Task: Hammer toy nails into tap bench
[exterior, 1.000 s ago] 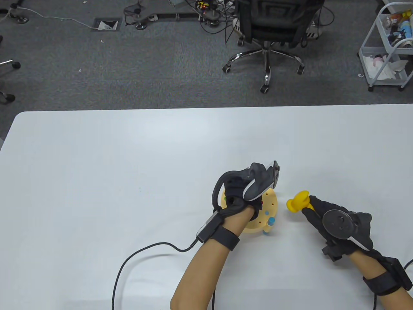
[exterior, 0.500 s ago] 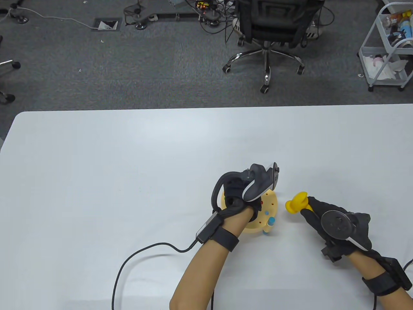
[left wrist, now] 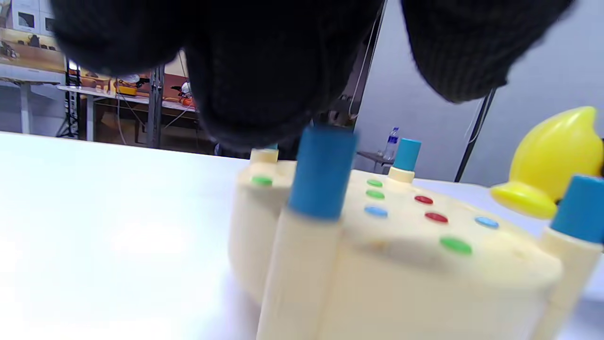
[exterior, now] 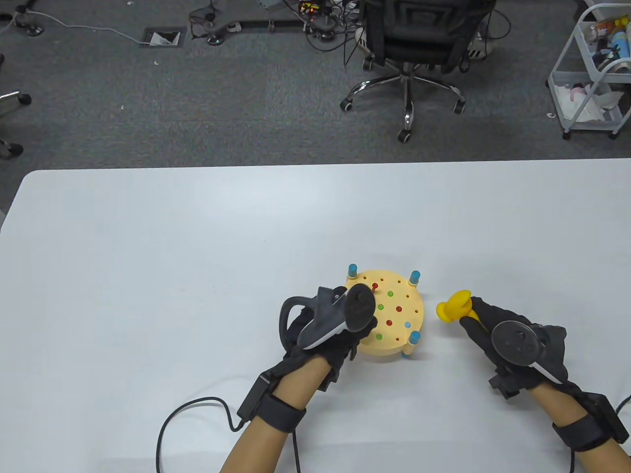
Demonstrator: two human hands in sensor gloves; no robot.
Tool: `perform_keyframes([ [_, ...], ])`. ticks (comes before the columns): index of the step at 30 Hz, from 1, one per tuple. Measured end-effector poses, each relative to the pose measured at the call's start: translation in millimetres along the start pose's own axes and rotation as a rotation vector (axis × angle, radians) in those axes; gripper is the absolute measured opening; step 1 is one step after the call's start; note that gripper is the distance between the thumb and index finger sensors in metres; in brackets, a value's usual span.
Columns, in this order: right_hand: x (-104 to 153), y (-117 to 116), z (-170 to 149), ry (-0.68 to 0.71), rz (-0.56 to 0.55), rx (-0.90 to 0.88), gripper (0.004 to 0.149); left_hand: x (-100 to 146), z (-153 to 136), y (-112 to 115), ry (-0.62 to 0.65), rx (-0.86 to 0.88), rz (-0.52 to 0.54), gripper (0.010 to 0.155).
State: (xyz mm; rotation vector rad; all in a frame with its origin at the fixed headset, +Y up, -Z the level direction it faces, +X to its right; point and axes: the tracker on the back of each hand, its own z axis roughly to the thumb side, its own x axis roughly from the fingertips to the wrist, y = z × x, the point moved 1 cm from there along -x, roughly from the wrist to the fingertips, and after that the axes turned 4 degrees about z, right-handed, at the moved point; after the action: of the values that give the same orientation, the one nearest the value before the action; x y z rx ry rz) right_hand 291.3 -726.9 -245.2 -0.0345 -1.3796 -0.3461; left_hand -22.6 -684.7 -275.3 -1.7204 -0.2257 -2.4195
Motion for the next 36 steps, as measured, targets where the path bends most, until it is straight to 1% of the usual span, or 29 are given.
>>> perform_keyframes([
  [4, -7.8, 6.2, 15.0, 0.027, 0.012, -0.082, 0.068, 9.9, -14.2, 19.9, 0.019, 0.0, 0.068, 0.063],
  [6, -15.1, 12.3, 26.9, 0.044, 0.017, -0.115, 0.068, 11.7, -16.8, 27.5, 0.041, 0.047, 0.081, 0.06],
  [8, -24.0, 18.0, 41.3, 0.062, 0.019, -0.134, 0.068, 14.0, -18.8, 32.0, 0.046, 0.053, 0.118, 0.056],
  [11, -41.2, 24.2, 70.3, 0.098, 0.029, -0.109, 0.068, 16.9, -19.6, 38.1, 0.057, 0.024, 0.116, 0.055],
  [12, -45.5, 24.4, 77.2, 0.1, 0.039, -0.088, 0.068, 17.9, -20.0, 38.1, 0.059, 0.026, 0.136, 0.055],
  [14, -57.7, 22.8, 95.3, 0.102, 0.061, -0.007, 0.068, 18.9, -21.7, 40.0, 0.054, 0.053, 0.143, 0.055],
  [17, -71.5, 18.9, 116.4, 0.115, 0.03, 0.116, 0.067, 20.4, -24.1, 42.1, 0.06, 0.078, 0.167, 0.054],
  [19, -76.8, 15.7, 124.9, 0.118, -0.007, 0.183, 0.067, 20.6, -24.6, 42.4, 0.06, 0.081, 0.17, 0.054],
  [20, -78.6, 11.8, 128.0, 0.127, -0.004, 0.217, 0.067, 20.5, -24.5, 42.4, 0.06, 0.08, 0.169, 0.054],
  [21, -81.4, 2.8, 131.6, 0.149, 0.078, 0.285, 0.067, 20.3, -24.2, 42.2, 0.061, 0.075, 0.168, 0.054],
  [22, -79.8, 0.2, 132.8, 0.133, 0.117, 0.35, 0.066, 20.3, -24.2, 42.2, 0.062, 0.072, 0.169, 0.054],
  [23, -83.1, -4.7, 134.2, 0.158, 0.163, 0.385, 0.067, 20.4, -24.3, 42.2, 0.063, 0.072, 0.17, 0.054],
  [24, -79.7, -1.0, 135.8, 0.163, 0.108, 0.377, 0.066, 20.2, -24.3, 42.2, 0.063, 0.075, 0.169, 0.054],
  [25, -78.4, 3.5, 135.4, 0.152, 0.027, 0.356, 0.067, 20.0, -24.4, 42.2, 0.063, 0.077, 0.168, 0.054],
  [26, -76.4, 9.1, 135.3, 0.147, -0.079, 0.273, 0.067, 19.8, -24.4, 42.3, 0.062, 0.08, 0.165, 0.054],
  [27, -76.0, 9.2, 135.1, 0.143, -0.094, 0.247, 0.067, 19.7, -24.6, 42.4, 0.062, 0.083, 0.163, 0.054],
  [28, -77.9, 2.6, 136.0, 0.153, -0.023, 0.257, 0.066, 19.6, -24.8, 42.6, 0.061, 0.089, 0.16, 0.054],
  [29, -81.3, -11.3, 136.5, 0.151, 0.164, 0.347, 0.066, 19.7, -24.9, 42.7, 0.06, 0.094, 0.16, 0.054],
  [30, -79.6, -11.4, 135.4, 0.074, 0.256, 0.462, 0.067, 19.6, -24.9, 42.8, 0.06, 0.095, 0.159, 0.054],
  [31, -77.7, -7.3, 135.0, 0.134, 0.144, 0.408, 0.067, 19.5, -24.8, 42.8, 0.06, 0.096, 0.158, 0.054],
  [32, -76.6, -2.9, 134.1, 0.139, 0.016, 0.358, 0.067, 19.3, -24.8, 42.8, 0.061, 0.097, 0.157, 0.054],
  [33, -75.4, 1.0, 132.6, 0.132, -0.058, 0.292, 0.067, 19.0, -24.8, 42.8, 0.062, 0.097, 0.156, 0.054],
  [34, -75.6, -0.2, 132.2, 0.128, -0.064, 0.239, 0.066, 18.8, -25.1, 42.7, 0.063, 0.099, 0.153, 0.054],
  [35, -77.5, -7.3, 133.0, 0.142, 0.031, 0.257, 0.066, 18.7, -25.2, 42.8, 0.061, 0.104, 0.15, 0.054],
  [36, -80.9, -20.1, 133.4, 0.137, 0.214, 0.357, 0.067, 18.6, -25.3, 42.9, 0.061, 0.106, 0.15, 0.054],
])
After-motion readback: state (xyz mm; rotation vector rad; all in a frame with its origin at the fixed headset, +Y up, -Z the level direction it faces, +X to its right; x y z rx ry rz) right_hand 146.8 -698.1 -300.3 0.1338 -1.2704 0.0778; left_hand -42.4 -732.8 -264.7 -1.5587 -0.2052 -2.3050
